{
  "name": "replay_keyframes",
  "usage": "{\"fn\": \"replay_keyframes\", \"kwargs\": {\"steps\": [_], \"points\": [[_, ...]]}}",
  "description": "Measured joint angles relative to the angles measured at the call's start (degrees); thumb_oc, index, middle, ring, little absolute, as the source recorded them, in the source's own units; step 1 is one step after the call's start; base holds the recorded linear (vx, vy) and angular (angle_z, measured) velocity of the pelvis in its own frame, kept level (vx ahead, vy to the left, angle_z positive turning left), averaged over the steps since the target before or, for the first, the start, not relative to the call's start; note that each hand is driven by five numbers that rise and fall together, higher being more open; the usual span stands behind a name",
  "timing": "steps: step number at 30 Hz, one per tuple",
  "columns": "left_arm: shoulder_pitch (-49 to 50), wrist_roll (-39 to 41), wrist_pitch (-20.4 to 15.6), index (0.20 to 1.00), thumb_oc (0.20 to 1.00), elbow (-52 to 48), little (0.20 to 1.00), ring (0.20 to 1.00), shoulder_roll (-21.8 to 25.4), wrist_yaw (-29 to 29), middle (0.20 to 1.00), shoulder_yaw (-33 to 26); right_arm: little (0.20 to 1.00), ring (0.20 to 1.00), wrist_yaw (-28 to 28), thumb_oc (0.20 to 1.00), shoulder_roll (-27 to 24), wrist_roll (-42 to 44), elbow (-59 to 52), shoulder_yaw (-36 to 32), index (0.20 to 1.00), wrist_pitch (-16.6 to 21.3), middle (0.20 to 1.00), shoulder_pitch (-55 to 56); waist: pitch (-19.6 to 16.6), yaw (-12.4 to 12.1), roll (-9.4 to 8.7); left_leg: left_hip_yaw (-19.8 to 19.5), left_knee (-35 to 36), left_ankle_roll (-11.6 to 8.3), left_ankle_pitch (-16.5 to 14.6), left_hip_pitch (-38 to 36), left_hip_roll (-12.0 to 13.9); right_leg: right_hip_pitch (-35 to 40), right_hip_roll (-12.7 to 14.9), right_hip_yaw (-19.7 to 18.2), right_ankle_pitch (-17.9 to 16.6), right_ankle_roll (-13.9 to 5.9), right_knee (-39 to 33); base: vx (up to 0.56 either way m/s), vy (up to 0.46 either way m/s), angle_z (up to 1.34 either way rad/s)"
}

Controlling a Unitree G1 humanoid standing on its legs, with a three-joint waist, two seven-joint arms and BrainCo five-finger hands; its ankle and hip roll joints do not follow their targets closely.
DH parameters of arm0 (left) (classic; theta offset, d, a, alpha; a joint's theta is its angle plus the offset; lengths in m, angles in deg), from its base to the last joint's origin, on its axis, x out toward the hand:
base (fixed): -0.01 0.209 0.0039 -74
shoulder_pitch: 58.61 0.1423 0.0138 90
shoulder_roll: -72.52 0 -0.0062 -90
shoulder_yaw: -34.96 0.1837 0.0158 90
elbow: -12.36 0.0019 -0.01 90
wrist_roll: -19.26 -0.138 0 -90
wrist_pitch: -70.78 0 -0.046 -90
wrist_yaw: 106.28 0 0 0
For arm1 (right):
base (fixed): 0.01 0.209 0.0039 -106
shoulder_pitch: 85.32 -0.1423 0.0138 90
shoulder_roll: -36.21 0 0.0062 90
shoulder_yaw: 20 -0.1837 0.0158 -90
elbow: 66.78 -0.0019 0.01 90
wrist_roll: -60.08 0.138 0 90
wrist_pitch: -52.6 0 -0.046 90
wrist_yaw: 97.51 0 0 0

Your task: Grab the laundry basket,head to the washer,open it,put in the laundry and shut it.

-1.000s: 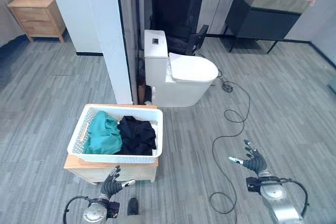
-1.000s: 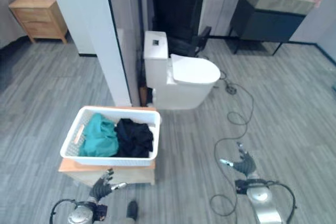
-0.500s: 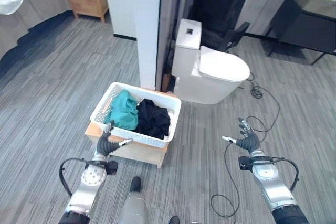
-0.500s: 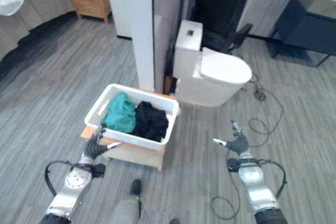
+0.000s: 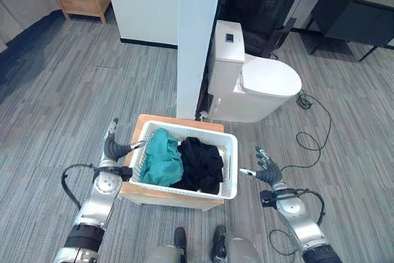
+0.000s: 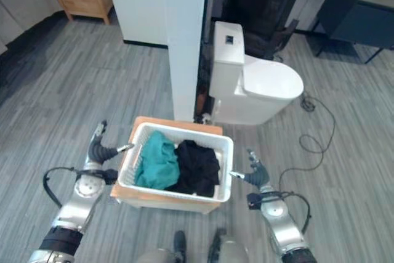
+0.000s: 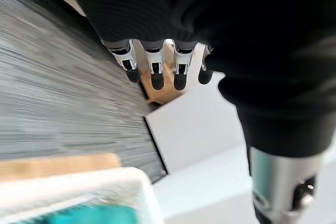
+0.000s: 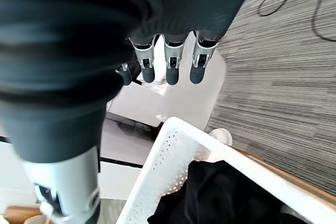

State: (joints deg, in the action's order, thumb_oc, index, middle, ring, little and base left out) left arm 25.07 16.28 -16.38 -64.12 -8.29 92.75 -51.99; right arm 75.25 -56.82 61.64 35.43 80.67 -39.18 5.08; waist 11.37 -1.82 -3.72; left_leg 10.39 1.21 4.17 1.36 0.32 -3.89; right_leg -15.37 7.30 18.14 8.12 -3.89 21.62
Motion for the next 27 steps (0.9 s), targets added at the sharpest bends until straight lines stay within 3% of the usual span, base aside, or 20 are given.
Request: {"fn": "replay_keyframes", "kwargs": {"steps": [2, 4, 7, 10, 12, 14, 18, 20, 27], "points": [[3.4, -4.2, 1.1, 1.0, 1.0, -2.8, 1.0, 1.0, 0.6, 0.0, 1.0, -0.6, 1.0, 1.0, 0.5, 1.0, -0.6, 0.0, -0.9, -0.2, 1.0, -0.1, 1.0, 2.4, -0.4, -1.0, -0.06, -0.1, -0.1, -2.06, -2.0, -1.2, 0.1, 3.7, -4.0, 1.3, -0.3, 1.38, -1.9, 0.01, -0.024, 0.35], [3.8, -4.9, 1.4, 1.0, 1.0, -3.0, 1.0, 1.0, 1.9, -0.1, 1.0, -0.9, 1.0, 1.0, 1.0, 1.0, -1.9, 0.0, -0.8, -0.7, 1.0, -0.1, 1.0, 1.6, -0.7, -2.0, -0.38, 0.0, -0.1, -2.04, -2.0, -0.5, -0.2, 4.7, -4.9, 1.1, -0.4, 1.47, -3.4, 0.0, -0.048, -0.04], [5.7, -4.8, 2.6, 1.0, 1.0, -5.0, 1.0, 1.0, 2.2, -2.2, 1.0, -3.0, 1.0, 1.0, 0.9, 1.0, -2.0, -0.2, -0.8, -2.4, 1.0, -1.1, 1.0, 0.3, -0.9, -2.3, 0.68, 2.6, -0.2, -2.03, -2.0, 1.2, -0.3, 4.4, -3.9, -0.2, -0.4, 1.29, -6.3, -0.02, -0.039, -0.39], [6.8, -4.1, 3.6, 1.0, 1.0, -7.8, 1.0, 1.0, 4.0, -5.5, 1.0, -3.2, 1.0, 1.0, -0.3, 1.0, -1.4, -0.2, -1.1, -4.3, 1.0, -3.9, 1.0, 1.4, -1.0, -2.1, 0.62, 3.3, -1.0, -2.01, -2.0, 2.6, -0.6, 5.3, -2.2, -2.3, -0.8, 1.23, -9.4, 0.01, -0.017, -0.25], [6.6, -3.9, 4.1, 1.0, 1.0, -8.1, 1.0, 1.0, 4.5, -7.5, 1.0, -4.6, 1.0, 1.0, -0.1, 1.0, -0.9, -0.2, -1.0, -4.3, 1.0, -5.4, 1.0, 2.6, -1.3, -2.3, 0.16, 4.6, -1.1, -1.93, -2.0, 3.1, -0.3, 6.5, -1.3, -2.6, -4.0, 0.15, -13.0, 0.03, -0.038, -0.28], [6.2, -3.9, 5.3, 1.0, 1.0, -8.4, 1.0, 1.0, 6.3, -9.3, 1.0, -5.1, 1.0, 1.0, 0.0, 1.0, -0.8, -0.6, -1.2, -4.6, 1.0, -6.3, 1.0, 4.1, -1.3, -1.6, 0.2, 4.3, -2.3, -1.95, -2.0, 4.1, 0.7, 7.4, -2.5, -2.0, -6.6, 1.19, -15.6, 0.03, -0.027, -0.12], [4.4, -4.3, 6.7, 1.0, 1.0, -7.9, 1.0, 1.0, 8.7, -11.6, 1.0, -5.4, 1.0, 1.0, 0.1, 1.0, -0.7, -0.7, -0.5, -5.6, 1.0, -8.1, 1.0, 5.0, -1.3, -0.5, 0.12, 4.1, -3.3, -1.89, -2.1, 5.6, 2.5, 8.2, -4.8, -2.0, -8.6, 3.26, -19.5, -0.01, 0.001, -0.03], [2.2, -4.4, 7.6, 1.0, 1.0, -7.4, 1.0, 1.0, 8.7, -12.1, 1.0, -5.3, 1.0, 1.0, 0.4, 1.0, -0.7, -0.6, -0.1, -5.5, 1.0, -8.4, 1.0, 4.6, -1.2, -0.4, 0.16, 4.2, -3.8, -1.89, -2.0, 6.8, 3.2, 7.7, -5.6, -2.0, -9.3, 3.4, -20.7, -0.04, 0.004, -0.06], [-4.9, -1.0, 12.8, 1.0, 1.0, 4.7, 1.0, 1.0, 8.3, -13.1, 1.0, -4.1, 1.0, 1.0, 2.4, 1.0, 0.7, 0.0, 3.1, -1.9, 1.0, -9.8, 1.0, -3.8, 0.3, 0.6, 0.71, 4.4, -4.9, -2.41, -1.6, 10.2, 4.5, 6.6, -7.5, -2.5, -12.1, 5.26, -24.7, -0.03, 0.011, -0.05]]}}
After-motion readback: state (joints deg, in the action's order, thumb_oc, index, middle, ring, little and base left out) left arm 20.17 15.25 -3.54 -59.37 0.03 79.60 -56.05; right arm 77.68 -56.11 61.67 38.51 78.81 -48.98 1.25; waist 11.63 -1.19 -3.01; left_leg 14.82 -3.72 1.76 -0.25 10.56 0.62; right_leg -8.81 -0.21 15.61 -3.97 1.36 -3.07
